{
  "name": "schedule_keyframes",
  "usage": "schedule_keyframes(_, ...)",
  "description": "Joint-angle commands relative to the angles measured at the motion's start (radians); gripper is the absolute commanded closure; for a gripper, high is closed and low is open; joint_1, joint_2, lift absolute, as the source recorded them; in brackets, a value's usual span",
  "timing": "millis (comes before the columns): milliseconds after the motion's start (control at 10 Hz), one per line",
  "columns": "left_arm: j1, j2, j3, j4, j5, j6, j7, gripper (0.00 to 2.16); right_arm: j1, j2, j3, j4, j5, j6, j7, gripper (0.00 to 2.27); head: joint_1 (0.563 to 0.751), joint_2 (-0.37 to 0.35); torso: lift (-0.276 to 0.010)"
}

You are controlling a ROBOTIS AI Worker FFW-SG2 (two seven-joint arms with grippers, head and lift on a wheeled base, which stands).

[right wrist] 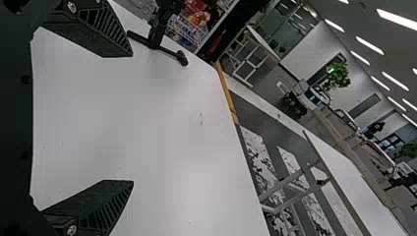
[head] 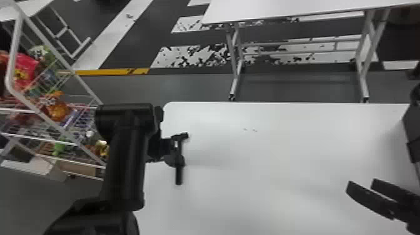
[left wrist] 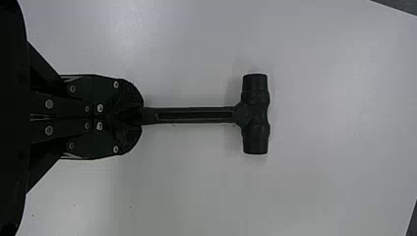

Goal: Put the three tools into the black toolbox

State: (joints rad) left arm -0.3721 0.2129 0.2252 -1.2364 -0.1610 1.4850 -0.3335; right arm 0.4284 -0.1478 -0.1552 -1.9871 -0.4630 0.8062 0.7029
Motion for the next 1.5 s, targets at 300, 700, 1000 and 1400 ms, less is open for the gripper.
schedule_keyframes(300, 0.24, -0.037, 0.138, -0.4, 0.19, 0.086, -0.226, 1.89, -0.042, 0.004, 0.046, 0.011, 0.027, 0.046, -0.031, 0.08, 0.695, 0.33, -0.051)
schedule_keyframes(700, 0.291, -0.069, 0.209, -0.416, 0.291, 0.086, -0.739, 1.9, -0.082, 0.007, 0.065, 0.036, 0.038, 0.095, -0.049, 0.08, 0.695, 0.221, -0.051)
schedule_keyframes(1000, 0.409, -0.096, 0.114, -0.54, 0.308, 0.086, -0.852, 1.9, -0.112, 0.008, 0.089, 0.059, 0.053, 0.101, -0.057, 0.08, 0.695, 0.146, -0.051)
schedule_keyframes(1400, 0.518, -0.106, -0.021, -0.61, 0.296, 0.086, -0.884, 1.9, -0.181, 0.008, 0.126, 0.056, 0.014, 0.218, -0.069, 0.08, 0.695, 0.076, -0.051)
